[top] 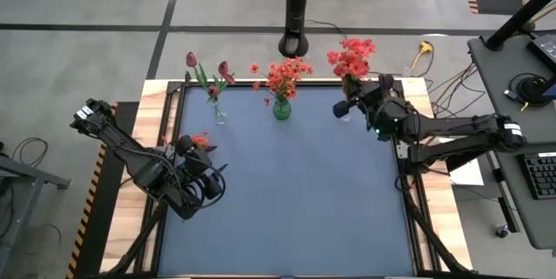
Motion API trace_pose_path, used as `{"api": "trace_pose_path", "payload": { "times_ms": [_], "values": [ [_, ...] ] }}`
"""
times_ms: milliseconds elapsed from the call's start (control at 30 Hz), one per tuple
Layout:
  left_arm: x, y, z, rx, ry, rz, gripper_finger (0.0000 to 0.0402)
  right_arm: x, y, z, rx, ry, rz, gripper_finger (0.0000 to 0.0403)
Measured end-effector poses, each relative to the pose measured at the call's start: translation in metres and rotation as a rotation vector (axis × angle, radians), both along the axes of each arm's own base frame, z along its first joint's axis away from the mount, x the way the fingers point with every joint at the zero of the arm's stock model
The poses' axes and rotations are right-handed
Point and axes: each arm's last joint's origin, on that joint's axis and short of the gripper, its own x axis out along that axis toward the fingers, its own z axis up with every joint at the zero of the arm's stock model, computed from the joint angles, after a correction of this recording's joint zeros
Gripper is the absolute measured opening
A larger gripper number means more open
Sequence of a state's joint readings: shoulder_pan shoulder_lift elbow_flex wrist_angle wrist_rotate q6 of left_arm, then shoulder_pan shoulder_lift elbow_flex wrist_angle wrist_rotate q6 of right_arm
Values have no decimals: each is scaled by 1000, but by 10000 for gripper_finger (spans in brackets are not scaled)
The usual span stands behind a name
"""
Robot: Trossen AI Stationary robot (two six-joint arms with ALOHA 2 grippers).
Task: Sort flowers into vase by color
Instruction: Put the red flowers into the right transparent vase
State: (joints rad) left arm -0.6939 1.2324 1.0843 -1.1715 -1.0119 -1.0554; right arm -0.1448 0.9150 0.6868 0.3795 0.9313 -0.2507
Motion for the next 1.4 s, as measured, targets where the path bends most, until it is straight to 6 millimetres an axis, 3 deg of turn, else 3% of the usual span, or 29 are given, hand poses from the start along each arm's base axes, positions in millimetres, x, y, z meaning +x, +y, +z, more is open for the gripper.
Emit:
{"api": "trace_pose_path", "payload": {
  "times_ms": [633, 1400],
  "values": [
    [-1, 1, 0, 27, 28, -10, 272, 19, -17, -21, -11, 140, -11, 28],
    [-2, 1, -1, 34, 36, -14, 272, 29, -24, -26, -85, 223, -20, 28]
  ]
}}
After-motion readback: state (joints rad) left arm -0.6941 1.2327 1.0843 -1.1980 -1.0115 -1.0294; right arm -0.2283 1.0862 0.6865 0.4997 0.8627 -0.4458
